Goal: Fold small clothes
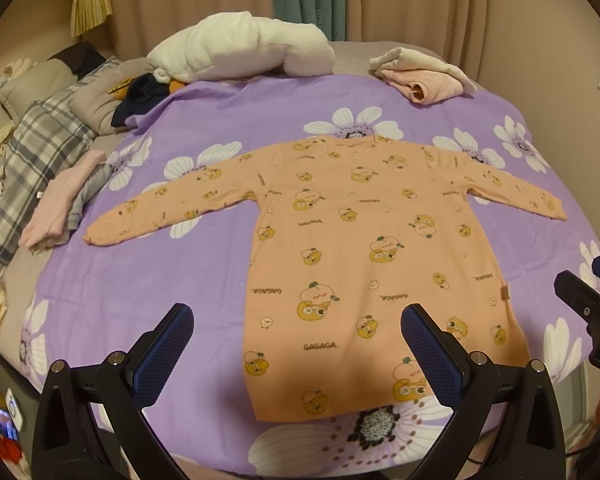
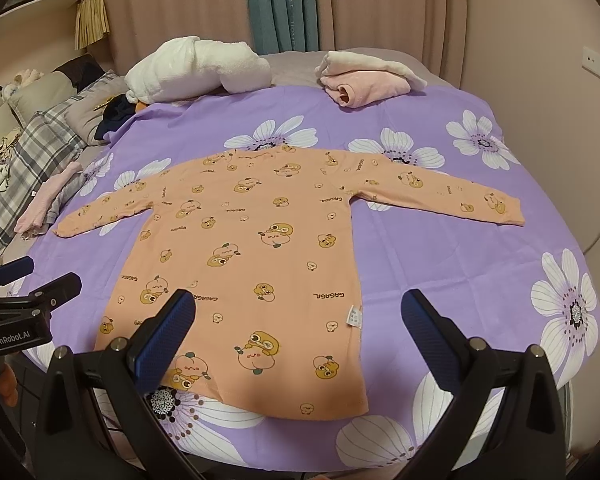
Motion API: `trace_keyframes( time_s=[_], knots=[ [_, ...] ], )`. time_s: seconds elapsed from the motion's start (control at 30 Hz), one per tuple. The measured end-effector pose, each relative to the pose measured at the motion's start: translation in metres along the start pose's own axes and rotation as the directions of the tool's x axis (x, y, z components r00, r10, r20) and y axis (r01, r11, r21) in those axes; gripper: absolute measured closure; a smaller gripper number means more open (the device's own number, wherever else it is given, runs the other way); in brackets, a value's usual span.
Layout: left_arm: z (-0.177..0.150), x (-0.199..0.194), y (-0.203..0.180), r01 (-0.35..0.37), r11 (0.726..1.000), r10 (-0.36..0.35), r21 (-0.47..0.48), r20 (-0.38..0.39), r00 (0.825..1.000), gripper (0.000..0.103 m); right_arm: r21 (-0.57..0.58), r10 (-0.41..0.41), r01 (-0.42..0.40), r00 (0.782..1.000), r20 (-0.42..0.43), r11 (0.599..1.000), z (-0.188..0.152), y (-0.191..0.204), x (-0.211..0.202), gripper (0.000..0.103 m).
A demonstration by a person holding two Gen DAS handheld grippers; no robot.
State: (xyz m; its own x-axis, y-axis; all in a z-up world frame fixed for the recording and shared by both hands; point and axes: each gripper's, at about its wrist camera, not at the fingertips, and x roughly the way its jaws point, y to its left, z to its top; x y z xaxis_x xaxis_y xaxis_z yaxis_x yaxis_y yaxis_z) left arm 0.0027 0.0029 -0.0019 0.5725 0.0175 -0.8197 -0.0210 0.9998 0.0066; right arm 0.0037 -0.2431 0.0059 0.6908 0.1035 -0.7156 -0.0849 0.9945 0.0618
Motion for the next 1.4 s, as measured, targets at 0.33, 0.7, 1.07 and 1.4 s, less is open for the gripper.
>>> trace_keyframes(
  time_s=[0.33,0.7,1.07,1.4],
  knots=[
    [-0.001,0.000,0.000,0.019,1.000,-0.018,-0.011,0.029,0.999,0.001,-0.025,-0.023,0.023,1.000,-0.008,0.999,-0.001,0.003,0.000,0.000],
    [-0.002,0.000,0.001,0.020,1.000,-0.020,-0.014,0.026,0.999,0.001,-0.046,-0.042,0.042,0.999,0.006,0.998,-0.002,0.004,0.002,0.000],
    [-0.002,0.000,0.000,0.015,1.000,-0.015,-0.010,0.027,1.000,0.001,-0.047,-0.044,0.042,0.999,-0.032,0.998,-0.002,0.005,0.003,0.000],
    [-0.001,0.029,0.009,0.154,0.980,-0.158,-0.127,-0.016,0.987,0.001,0.102,0.078,-0.077,0.997,-0.004,0.992,0.000,-0.023,0.016,0.000]
  ],
)
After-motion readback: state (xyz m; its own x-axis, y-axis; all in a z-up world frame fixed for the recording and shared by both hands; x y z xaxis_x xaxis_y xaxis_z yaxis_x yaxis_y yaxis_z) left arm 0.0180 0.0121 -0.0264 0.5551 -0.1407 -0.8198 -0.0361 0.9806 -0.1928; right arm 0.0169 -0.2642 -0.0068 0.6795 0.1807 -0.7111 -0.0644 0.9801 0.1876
